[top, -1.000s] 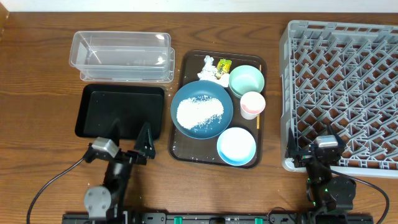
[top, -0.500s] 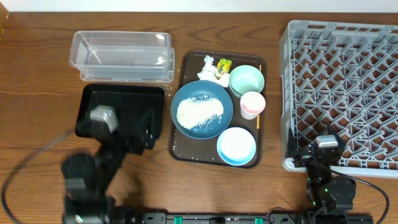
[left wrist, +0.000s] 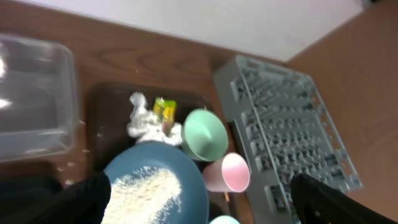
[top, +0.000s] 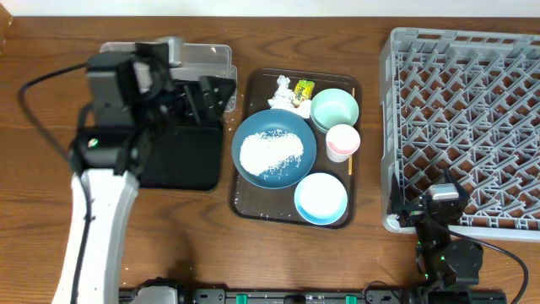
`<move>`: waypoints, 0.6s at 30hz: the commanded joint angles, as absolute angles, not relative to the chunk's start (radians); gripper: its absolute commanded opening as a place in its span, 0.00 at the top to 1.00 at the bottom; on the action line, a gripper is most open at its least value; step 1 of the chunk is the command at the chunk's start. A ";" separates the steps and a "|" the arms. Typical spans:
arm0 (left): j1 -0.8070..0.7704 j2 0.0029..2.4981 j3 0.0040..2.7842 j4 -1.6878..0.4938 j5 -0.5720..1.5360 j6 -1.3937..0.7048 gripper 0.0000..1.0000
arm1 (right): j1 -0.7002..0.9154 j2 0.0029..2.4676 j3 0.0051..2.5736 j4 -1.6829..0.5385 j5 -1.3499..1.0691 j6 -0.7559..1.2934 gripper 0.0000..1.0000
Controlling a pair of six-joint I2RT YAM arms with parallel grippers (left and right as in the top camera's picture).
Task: Sort waste into correct bins and load items into the dishwasher rack
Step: 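Move the left gripper over the brown tray toward the blue plate rim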
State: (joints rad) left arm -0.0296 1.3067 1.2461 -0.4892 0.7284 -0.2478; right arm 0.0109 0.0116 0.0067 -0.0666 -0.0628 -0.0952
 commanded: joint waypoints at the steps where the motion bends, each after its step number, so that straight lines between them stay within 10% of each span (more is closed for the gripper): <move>1: -0.155 1.356 1.285 -0.530 0.548 -0.265 0.06 | 0.020 0.005 0.006 -0.071 -0.060 -0.091 0.01; 9: -0.569 1.512 1.411 -0.672 -0.162 -0.245 0.05 | 0.020 0.005 0.006 -0.071 -0.060 -0.091 0.01; 18: -0.638 1.633 1.436 -0.620 -0.139 -0.293 0.05 | 0.020 0.005 0.006 -0.071 -0.060 -0.091 0.01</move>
